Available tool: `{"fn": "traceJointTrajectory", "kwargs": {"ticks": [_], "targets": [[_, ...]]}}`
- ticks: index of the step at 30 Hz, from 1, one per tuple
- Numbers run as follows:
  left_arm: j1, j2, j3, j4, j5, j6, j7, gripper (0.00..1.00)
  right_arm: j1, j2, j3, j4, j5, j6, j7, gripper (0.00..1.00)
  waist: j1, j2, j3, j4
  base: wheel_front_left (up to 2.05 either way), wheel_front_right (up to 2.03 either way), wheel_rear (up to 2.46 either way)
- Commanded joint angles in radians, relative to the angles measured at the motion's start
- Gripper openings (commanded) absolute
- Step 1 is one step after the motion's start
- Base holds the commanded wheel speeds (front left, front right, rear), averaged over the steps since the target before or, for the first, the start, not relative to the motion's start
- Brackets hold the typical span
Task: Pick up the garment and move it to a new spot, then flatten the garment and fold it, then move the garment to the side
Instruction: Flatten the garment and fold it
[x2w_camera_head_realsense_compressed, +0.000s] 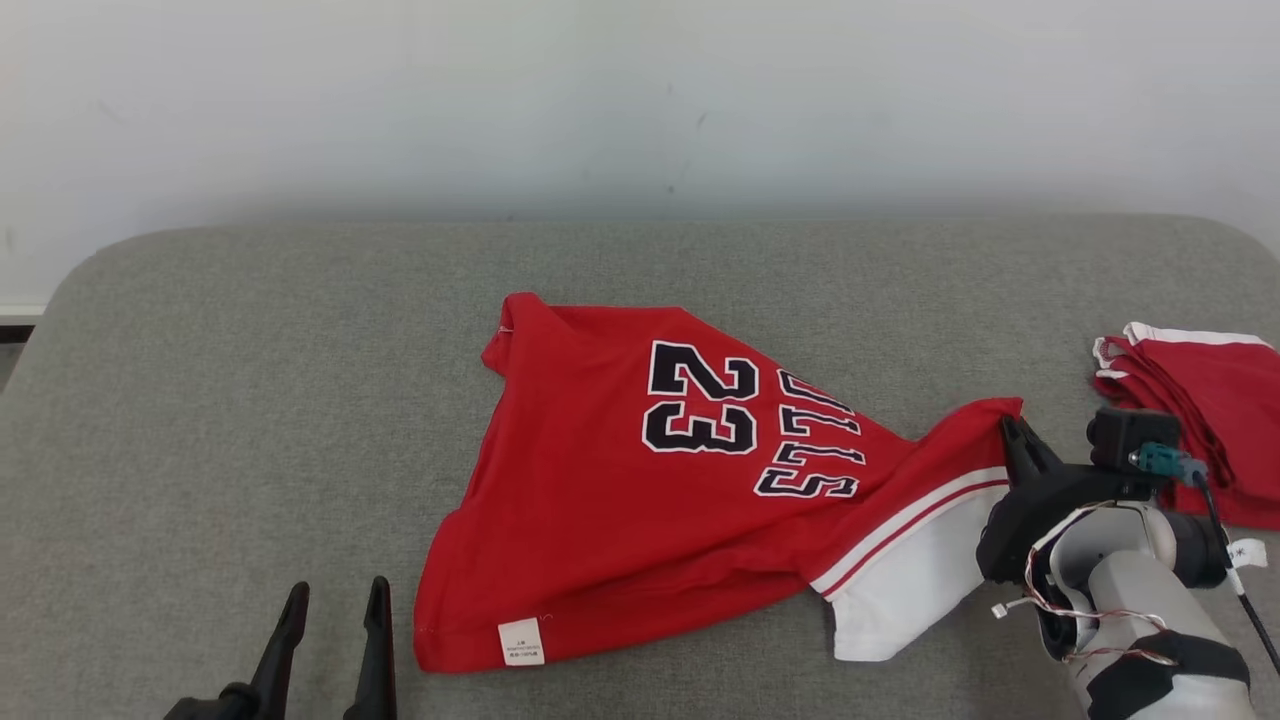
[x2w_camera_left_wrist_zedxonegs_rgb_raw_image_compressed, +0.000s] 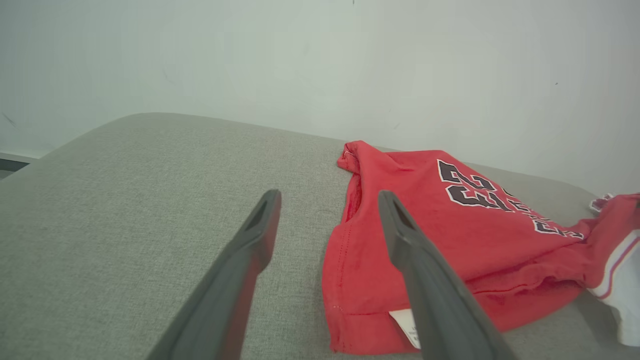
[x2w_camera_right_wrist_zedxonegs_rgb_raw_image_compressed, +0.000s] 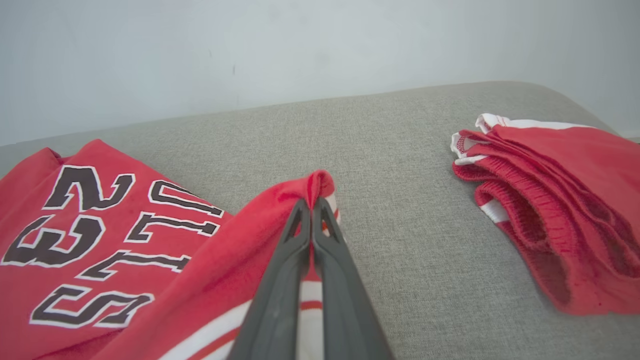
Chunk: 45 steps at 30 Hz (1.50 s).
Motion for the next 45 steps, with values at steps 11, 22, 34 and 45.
{"fn": "traceJointTrajectory", "kwargs": {"ticks": [11,22,34,45], "targets": [[-0.010,0.000,-0.014,0.009,0.002,-0.005,-0.001,1.00,-0.091,0.054,0.042,0.041,0.026,-0.003,0.022,0.00,0.0000,-0.0001,-0.002,0.067,0.00,0.00,0.00],[0.011,0.000,0.012,0.000,-0.001,-0.007,-0.001,1.00,0.119,0.055,0.019,-0.255,0.061,-0.003,0.119,0.00,0.0000,-0.0001,-0.019,0.007,0.00,0.00,0.00],[-0.007,0.000,0.016,0.004,-0.014,-0.006,-0.001,1.00,0.407,0.099,-0.110,-0.797,0.043,-0.003,0.403,0.00,0.0000,-0.0001,-0.016,-0.043,0.00,0.00,0.00],[-0.048,0.000,-0.005,0.008,-0.009,-0.012,-0.001,1.00,0.289,0.107,-0.096,-0.728,-0.011,-0.003,0.462,0.00,0.0000,-0.0001,0.032,0.002,0.00,0.00,0.00]]}}
